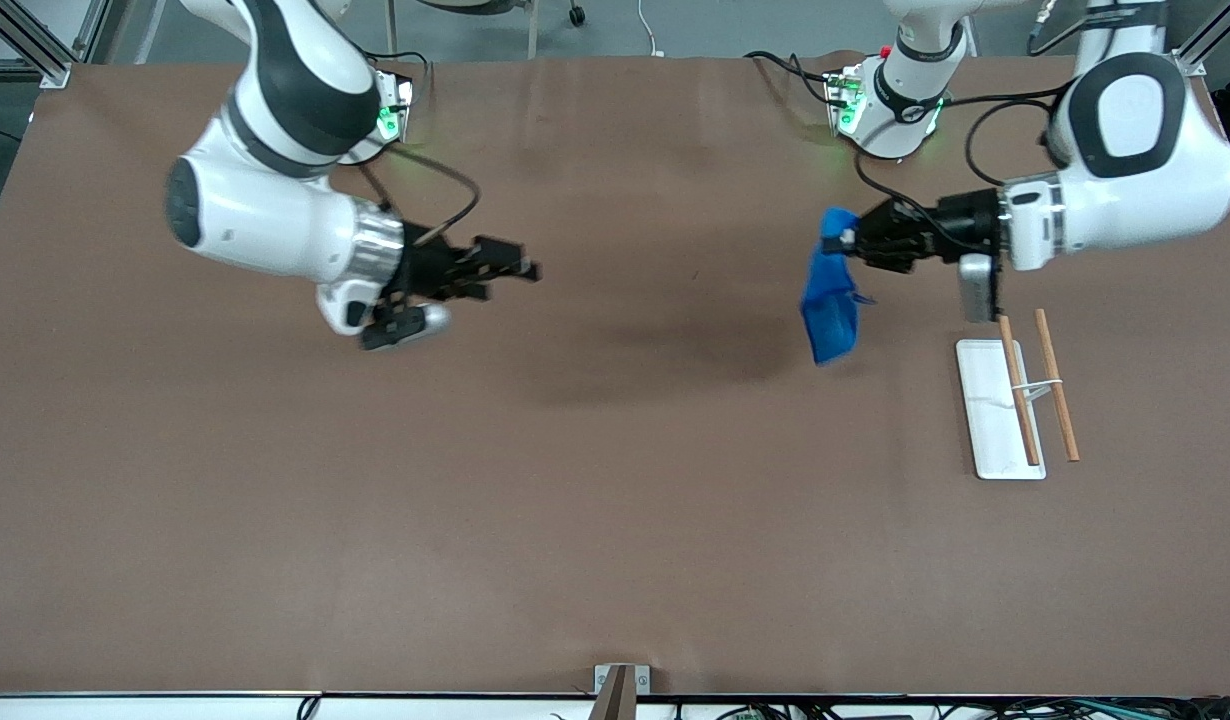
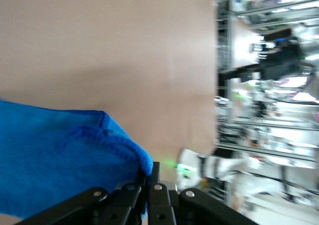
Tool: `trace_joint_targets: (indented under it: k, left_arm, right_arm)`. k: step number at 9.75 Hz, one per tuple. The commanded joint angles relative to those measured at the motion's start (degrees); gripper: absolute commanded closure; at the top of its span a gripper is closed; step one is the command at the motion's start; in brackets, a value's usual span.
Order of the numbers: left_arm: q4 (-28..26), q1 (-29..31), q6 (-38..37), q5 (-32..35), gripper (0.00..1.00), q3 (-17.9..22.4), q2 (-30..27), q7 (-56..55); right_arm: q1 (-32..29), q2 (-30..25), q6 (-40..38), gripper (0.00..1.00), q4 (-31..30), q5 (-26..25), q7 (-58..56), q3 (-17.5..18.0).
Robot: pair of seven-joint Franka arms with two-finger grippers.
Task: Right arm passes towel to left arm to hang
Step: 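Carry the towel with the left gripper while the right gripper withdraws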
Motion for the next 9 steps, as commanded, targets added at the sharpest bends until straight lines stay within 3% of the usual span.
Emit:
trace_joint_targets:
  k: [1,4,7,9]
  left_arm:
    - [9.0,2.2,1.5,14.4,1.0,-0.5,6.4,-4.3]
    - [18.6,1.7,4.5,37.9,1.0,-0.6,13.9,-7.2]
    - [17.8,5.9,12.3,50.4,1.0,-0.5,17.7,-6.8]
    - [17.8,9.0,17.1,51.8,1.0,-0.5,19.4,-6.0]
  right_arm:
    - [0.0,-3.7,-2.5,0.0,-1.2,-10.0,1.2,-7.6]
    - [0.0,-4.8,-4.3,0.0,0.0,-26.2,0.6,-16.0]
    - [0.1,-6.3,-13.0,0.0,7.2,-32.4,0.5,-22.0]
    - [0.6,-9.1,-17.4,0.0,8.9,-32.6,0.5,-25.8]
